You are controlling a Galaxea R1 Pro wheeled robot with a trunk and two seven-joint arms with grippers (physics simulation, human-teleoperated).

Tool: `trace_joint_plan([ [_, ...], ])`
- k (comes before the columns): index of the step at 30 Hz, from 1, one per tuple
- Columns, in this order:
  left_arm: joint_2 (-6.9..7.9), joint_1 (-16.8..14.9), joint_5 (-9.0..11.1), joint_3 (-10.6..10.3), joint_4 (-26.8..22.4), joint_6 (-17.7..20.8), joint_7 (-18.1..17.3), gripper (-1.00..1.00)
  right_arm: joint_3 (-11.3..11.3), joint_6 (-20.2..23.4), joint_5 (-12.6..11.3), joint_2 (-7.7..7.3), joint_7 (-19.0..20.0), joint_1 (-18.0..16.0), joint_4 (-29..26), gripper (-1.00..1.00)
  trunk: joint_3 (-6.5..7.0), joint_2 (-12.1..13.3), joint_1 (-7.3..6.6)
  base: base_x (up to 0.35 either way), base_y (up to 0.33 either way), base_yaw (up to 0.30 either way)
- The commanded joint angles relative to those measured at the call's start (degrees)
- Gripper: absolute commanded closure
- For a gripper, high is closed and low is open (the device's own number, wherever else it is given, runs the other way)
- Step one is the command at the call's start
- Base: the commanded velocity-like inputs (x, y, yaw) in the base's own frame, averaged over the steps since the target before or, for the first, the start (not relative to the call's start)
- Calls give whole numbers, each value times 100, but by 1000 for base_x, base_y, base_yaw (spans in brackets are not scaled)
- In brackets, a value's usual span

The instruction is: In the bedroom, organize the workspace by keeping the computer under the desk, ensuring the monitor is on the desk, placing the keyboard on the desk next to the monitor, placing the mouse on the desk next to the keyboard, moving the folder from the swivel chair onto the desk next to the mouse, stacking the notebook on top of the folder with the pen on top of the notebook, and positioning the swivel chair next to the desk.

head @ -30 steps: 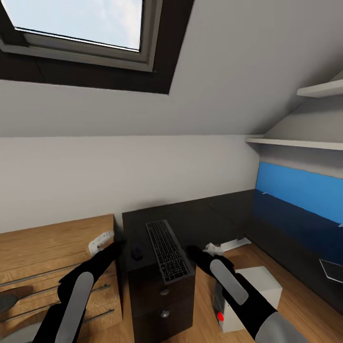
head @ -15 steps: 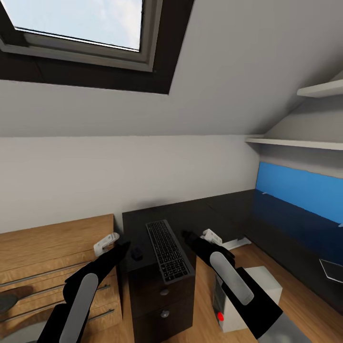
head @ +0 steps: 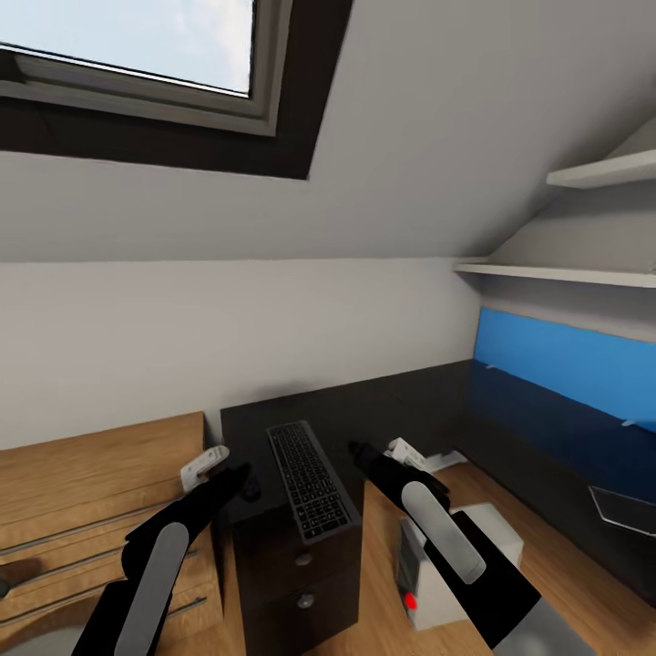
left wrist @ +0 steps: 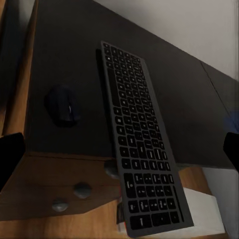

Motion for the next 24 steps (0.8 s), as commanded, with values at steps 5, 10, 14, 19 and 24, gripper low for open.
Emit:
trace_joint_plan([
  [5,-3,-4,57,5,-9,18,49,-100,15,13,-20,-4,-44,-8,-6,-100,-10,-5,0,0,0,-91],
  [10,-4,-4,59,5,-9,18,49,-100,16,13,-20,2,-51,-8,-6,-100,-10,-5,0,0,0,-20],
  [14,-4,-4,60,5,-9,18,49,-100,13,13,-20,0,-54,-8,-6,-100,-10,-5,0,0,0,-5],
  [19,-4,-4,62,-8,-5,29,43,-100,11,13,-14,-3,-61,-8,-6,-100,-10,-5,0,0,0,-1],
  [24,4,-4,64,-171,-1,27,48,-100,10,13,-11,-4,-67,-8,8,-100,-14,-5,0,0,0,0],
])
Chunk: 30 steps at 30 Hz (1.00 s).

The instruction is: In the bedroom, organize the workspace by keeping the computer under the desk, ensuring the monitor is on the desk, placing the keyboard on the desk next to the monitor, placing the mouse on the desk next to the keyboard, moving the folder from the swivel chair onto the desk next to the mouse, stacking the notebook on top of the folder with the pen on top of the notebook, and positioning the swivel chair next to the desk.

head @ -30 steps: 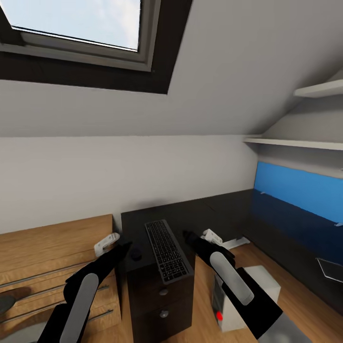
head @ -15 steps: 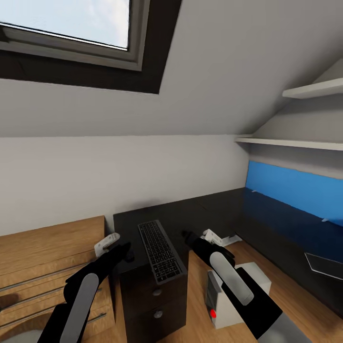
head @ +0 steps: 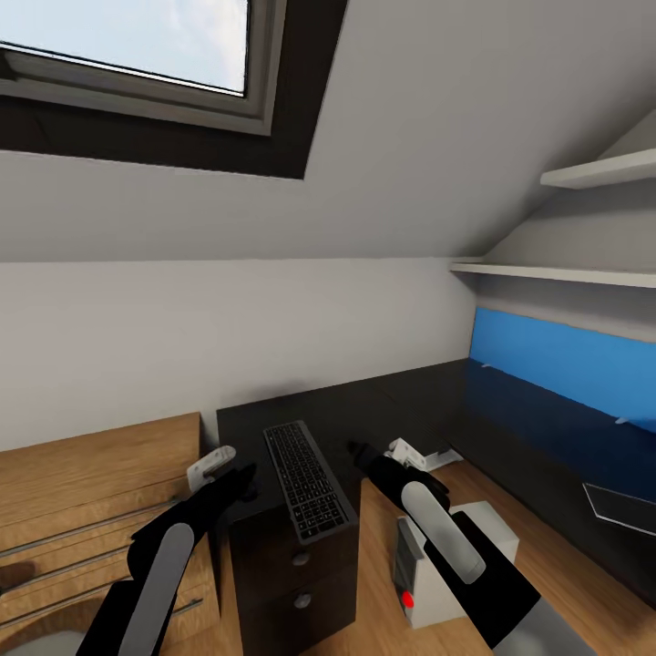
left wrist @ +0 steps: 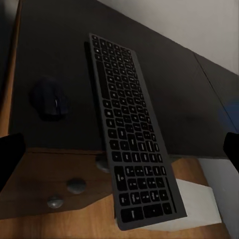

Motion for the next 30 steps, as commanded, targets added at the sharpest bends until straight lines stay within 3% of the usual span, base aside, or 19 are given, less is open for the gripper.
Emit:
trace_joint_plan([
  [1,0,-5,60,-6,-8,10,56,-100,10,13,-20,-5,-35,-7,5,-100,-10,-5,0,0,0,0],
  [18,0,-5,52,-28,-7,10,57,-100,1,-4,-20,-4,-16,-7,179,-100,-140,-5,0,0,0,0],
  [30,0,-5,52,-29,-7,10,57,-100,1,-4,-20,-5,-16,-7,181,-100,-162,-5,0,0,0,0],
])
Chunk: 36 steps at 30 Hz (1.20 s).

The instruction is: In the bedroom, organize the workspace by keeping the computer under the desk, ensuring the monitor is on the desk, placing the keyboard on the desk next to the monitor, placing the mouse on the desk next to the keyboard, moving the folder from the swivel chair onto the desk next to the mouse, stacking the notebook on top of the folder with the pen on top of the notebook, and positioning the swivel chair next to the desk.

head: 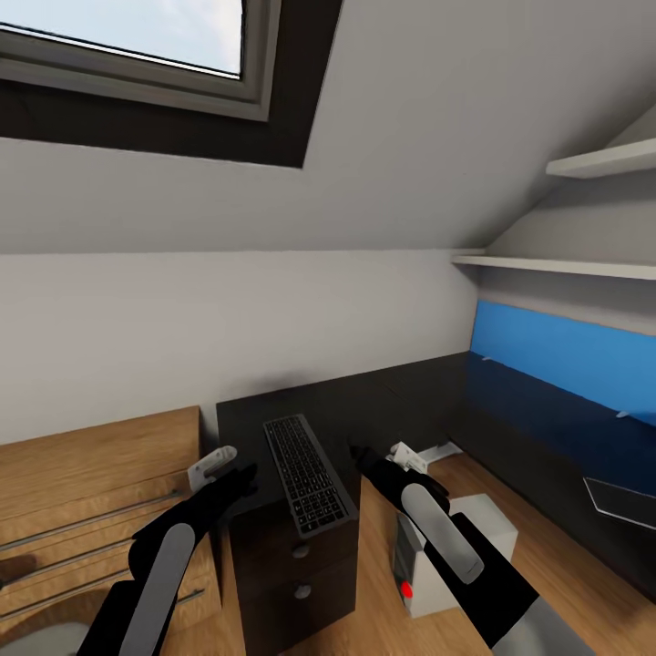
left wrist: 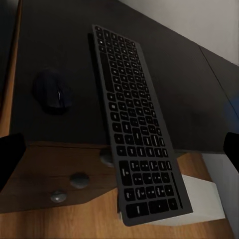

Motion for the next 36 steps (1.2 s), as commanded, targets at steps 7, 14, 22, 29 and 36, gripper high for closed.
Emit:
trace_joint_plan([
  [7,-5,-5,60,-52,-8,11,56,-100,10,14,-20,-5,-35,-7,-8,-100,-55,-5,0,0,0,0],
  [14,-1,-5,35,-217,-9,11,53,-100,10,14,-20,-5,-35,-7,-8,-100,-116,-5,0,0,0,0],
  [22,-1,-5,-153,-454,-16,-1,64,-100,10,14,-20,-5,-35,-7,-8,-100,-98,196,-110,0,0,0],
  [29,-1,-5,-288,-489,-16,-6,80,-100,10,12,-20,-5,-35,-7,-8,-100,-35,477,-263,0,0,0],
  [36,-1,-5,-323,-497,-16,-7,98,-100,10,13,-13,-5,-29,-7,-8,-100,28,757,-417,0,0,-11],
])
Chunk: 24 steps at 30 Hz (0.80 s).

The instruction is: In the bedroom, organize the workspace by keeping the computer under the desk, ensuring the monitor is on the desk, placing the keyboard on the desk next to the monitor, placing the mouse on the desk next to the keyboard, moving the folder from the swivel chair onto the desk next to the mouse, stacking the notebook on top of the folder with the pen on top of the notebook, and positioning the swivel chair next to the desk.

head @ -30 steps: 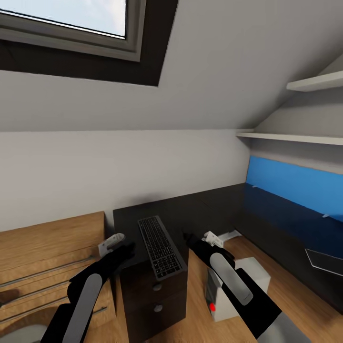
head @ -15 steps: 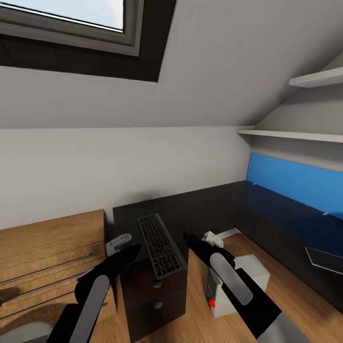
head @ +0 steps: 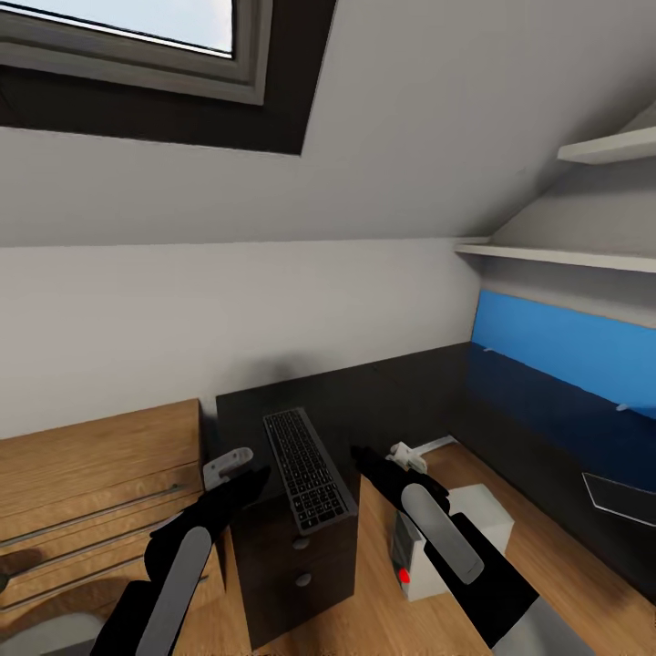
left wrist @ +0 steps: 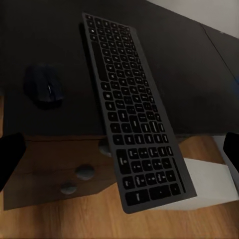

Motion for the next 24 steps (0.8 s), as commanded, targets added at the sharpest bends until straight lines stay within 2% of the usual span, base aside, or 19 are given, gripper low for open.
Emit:
trace_joint_plan([
  [1,0,-5,60,-5,-8,11,56,-100,10,14,-20,-5,-35,-7,-8,-100,2,37,-22,0,0,-51],
  [7,0,-5,58,-3,-8,11,58,-100,10,14,-22,-5,-32,-7,-8,-100,71,277,-154,0,0,-142],
  [24,0,-5,58,-6,-8,11,67,-100,13,9,-18,-5,-32,-7,-3,-100,348,959,-528,0,0,-244],
])
